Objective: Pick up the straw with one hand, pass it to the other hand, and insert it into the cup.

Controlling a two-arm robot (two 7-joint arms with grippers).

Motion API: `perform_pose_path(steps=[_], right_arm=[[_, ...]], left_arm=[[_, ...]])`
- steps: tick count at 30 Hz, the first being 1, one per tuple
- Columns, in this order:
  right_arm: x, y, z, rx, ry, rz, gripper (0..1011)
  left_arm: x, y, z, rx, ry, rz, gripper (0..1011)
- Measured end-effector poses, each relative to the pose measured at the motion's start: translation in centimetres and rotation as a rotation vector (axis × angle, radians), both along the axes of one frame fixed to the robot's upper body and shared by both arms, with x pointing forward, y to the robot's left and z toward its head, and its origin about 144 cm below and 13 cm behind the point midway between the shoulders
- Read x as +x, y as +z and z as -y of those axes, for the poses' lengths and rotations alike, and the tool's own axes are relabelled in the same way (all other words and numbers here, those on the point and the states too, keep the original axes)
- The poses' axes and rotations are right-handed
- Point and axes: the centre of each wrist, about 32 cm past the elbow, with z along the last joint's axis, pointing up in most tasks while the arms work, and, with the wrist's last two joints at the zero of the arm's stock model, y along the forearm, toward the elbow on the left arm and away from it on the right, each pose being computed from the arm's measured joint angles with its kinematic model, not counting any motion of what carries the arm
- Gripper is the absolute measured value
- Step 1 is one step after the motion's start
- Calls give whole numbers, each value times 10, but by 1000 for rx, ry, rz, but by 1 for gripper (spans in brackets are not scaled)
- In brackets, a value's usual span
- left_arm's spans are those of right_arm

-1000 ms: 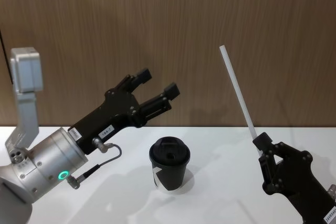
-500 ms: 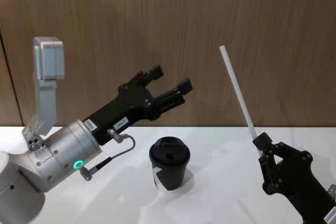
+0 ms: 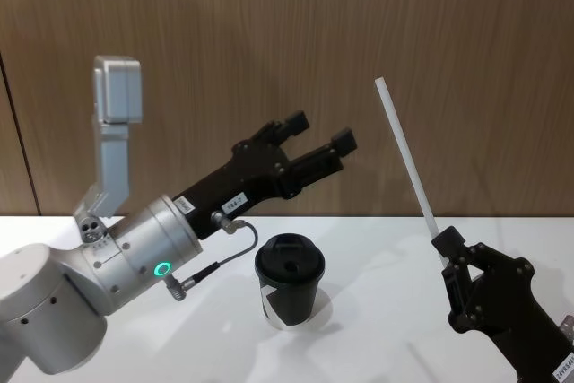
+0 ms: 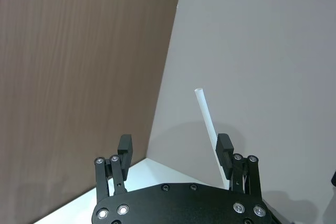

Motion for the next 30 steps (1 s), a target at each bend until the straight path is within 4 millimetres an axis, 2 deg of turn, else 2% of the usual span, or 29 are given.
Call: perform_pose_path(steps=[15, 30], right_arm=[[0, 0, 0, 0, 0, 0, 0], [0, 0, 0, 0, 0, 0, 0]], left_arm=[[16, -2, 22, -11, -68, -37, 1003], [24, -2, 34, -25, -113, -40, 1003]])
